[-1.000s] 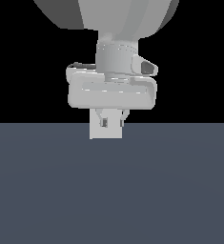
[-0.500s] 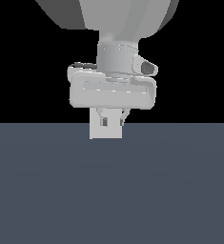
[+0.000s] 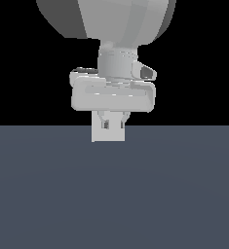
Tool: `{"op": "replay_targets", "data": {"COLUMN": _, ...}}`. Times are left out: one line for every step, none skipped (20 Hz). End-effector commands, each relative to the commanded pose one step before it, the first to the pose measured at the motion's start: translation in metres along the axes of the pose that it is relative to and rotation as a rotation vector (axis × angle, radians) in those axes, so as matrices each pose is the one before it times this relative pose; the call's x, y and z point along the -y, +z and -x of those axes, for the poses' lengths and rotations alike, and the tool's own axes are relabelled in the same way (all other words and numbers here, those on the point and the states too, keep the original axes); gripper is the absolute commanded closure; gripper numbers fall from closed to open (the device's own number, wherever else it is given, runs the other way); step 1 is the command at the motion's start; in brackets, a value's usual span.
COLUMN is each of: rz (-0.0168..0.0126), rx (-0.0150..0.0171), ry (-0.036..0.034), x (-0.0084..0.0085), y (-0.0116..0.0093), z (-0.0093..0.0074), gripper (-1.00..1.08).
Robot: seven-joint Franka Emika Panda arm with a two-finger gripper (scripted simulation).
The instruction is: Plug the charger into the wall socket.
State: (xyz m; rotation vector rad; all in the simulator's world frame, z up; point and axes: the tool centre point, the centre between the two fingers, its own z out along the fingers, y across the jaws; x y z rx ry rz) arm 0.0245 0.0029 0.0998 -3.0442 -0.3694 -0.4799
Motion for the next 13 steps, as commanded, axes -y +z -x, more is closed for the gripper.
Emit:
{"op": "replay_targets", "data": {"rz": 0.00012, "rx": -0.00031, "ry": -0.00027, "x": 0.00015, "y": 0.00278, "z": -0.00924, "gripper": 1.08}}
{"op": "replay_targets", "data": {"rz": 0.0, "rx": 0.0, "ry": 0.0, "x": 0.0, "y": 0.00121, "z": -0.0038, "gripper": 1.08}}
{"op": "replay_targets", "data": {"rz": 0.0, "rx": 0.0, "ry": 0.0, "x": 0.0, "y": 0.00109, "z": -0.00342, "gripper": 1.08}}
{"op": "replay_targets", "data": {"rz": 0.0, "rx": 0.0, "ry": 0.0, "x": -0.00001, "y": 0.00097, "z": -0.00305, "gripper": 1.08}}
{"op": "replay_targets", "data": {"rz": 0.0, "rx": 0.0, "ry": 0.0, "x": -0.00001, "y": 0.00086, "z": -0.00269, "gripper": 1.08}}
{"op": "replay_targets", "data": {"rz": 0.0, "rx": 0.0, "ry": 0.0, "x": -0.00002, "y": 0.00074, "z": -0.00233, "gripper": 1.08}}
{"op": "replay_targets", "data": {"rz": 0.0, "rx": 0.0, "ry": 0.0, "x": -0.00003, "y": 0.00063, "z": -0.00197, "gripper": 1.08}}
{"op": "replay_targets", "data": {"rz": 0.0, "rx": 0.0, "ry": 0.0, "x": -0.00004, "y": 0.00052, "z": -0.00162, "gripper": 1.08}}
{"op": "replay_targets", "data": {"rz": -0.00003, "rx": 0.00036, "ry": -0.00059, "x": 0.00033, "y": 0.00065, "z": -0.00133, "gripper": 1.08}}
{"op": "replay_targets", "data": {"rz": 0.0, "rx": 0.0, "ry": 0.0, "x": -0.00007, "y": 0.0003, "z": -0.00093, "gripper": 1.08}}
{"op": "replay_targets", "data": {"rz": 0.0, "rx": 0.0, "ry": 0.0, "x": -0.00009, "y": 0.0002, "z": -0.00059, "gripper": 1.08}}
{"op": "replay_targets", "data": {"rz": 0.0, "rx": 0.0, "ry": 0.0, "x": -0.0001, "y": 0.00009, "z": -0.00025, "gripper": 1.08}}
{"op": "replay_targets", "data": {"rz": 0.0, "rx": 0.0, "ry": 0.0, "x": -0.00009, "y": 0.0, "z": 0.00004, "gripper": 1.08}}
